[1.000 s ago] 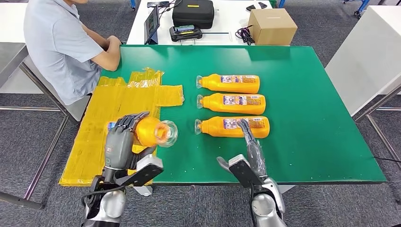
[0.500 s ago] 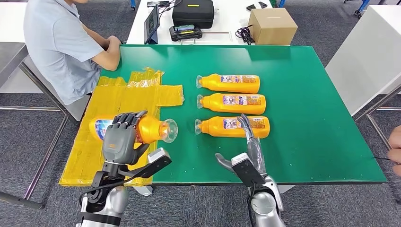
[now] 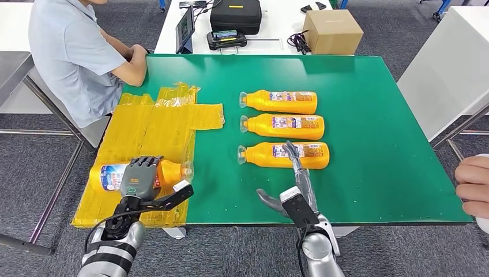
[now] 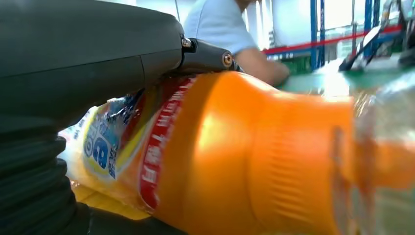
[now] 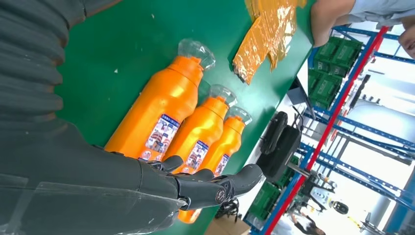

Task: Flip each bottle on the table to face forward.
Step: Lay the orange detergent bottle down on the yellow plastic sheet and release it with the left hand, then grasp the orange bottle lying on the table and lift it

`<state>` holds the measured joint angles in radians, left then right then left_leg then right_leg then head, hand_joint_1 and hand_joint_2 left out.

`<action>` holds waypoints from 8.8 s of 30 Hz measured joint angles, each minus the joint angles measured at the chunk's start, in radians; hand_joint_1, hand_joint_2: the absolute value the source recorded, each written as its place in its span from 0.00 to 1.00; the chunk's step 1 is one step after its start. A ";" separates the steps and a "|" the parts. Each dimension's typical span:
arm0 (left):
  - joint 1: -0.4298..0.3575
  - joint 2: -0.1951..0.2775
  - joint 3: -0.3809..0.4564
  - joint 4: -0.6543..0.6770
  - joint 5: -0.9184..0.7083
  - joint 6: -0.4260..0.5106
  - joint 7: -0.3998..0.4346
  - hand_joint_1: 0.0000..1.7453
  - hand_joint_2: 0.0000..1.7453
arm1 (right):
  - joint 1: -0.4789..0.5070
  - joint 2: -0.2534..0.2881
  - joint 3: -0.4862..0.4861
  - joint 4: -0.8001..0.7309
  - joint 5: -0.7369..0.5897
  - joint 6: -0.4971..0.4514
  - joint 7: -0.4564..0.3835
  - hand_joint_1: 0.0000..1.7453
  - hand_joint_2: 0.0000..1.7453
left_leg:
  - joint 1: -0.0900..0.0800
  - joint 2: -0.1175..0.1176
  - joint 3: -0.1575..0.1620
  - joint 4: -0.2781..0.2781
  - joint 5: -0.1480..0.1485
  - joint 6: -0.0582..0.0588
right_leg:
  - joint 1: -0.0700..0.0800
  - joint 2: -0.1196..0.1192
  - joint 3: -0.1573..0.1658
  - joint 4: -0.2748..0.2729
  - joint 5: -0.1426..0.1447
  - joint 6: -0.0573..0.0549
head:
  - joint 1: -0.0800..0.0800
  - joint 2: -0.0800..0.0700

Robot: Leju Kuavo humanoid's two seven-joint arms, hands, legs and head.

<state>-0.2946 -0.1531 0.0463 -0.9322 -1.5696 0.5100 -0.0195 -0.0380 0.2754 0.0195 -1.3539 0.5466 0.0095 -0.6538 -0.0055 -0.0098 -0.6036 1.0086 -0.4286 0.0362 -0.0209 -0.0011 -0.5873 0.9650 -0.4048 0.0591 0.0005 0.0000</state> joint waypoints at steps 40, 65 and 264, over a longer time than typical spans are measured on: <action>-0.138 0.015 0.053 0.268 0.118 -0.081 -0.217 0.00 1.00 | -0.030 -0.013 -0.002 0.105 -0.015 -0.004 -0.042 0.00 1.00 | 0.000 -0.006 0.010 0.000 0.003 -0.001 | 0.000 -0.004 0.011 0.000 0.001 -0.003 | 0.000 0.000; 0.250 -0.188 -0.187 -0.536 0.708 -0.140 -0.451 0.00 1.00 | 0.044 0.062 -0.063 -0.094 -0.134 -0.003 0.078 0.00 0.00 | 0.000 -0.002 -0.003 0.000 0.001 -0.001 | 0.001 -0.002 -0.003 -0.001 0.002 -0.003 | 0.000 0.000; 0.308 -0.183 -0.272 -0.454 1.524 -0.447 -0.249 0.00 1.00 | -0.153 -0.273 0.096 0.248 0.117 0.131 0.246 1.00 1.00 | 0.000 0.006 0.013 0.000 -0.007 0.002 | 0.000 0.005 0.013 -0.005 0.000 0.000 | 0.000 0.000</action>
<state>0.0132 -0.3365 -0.2261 -1.3864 -0.0455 0.0626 -0.2684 -0.1914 0.0024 0.1156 -1.1057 0.6635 0.1409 -0.4074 -0.0060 -0.0038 -0.5905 1.0085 -0.4351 0.0380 -0.0207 0.0038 -0.5745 0.9602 -0.4051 0.0592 0.0000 0.0000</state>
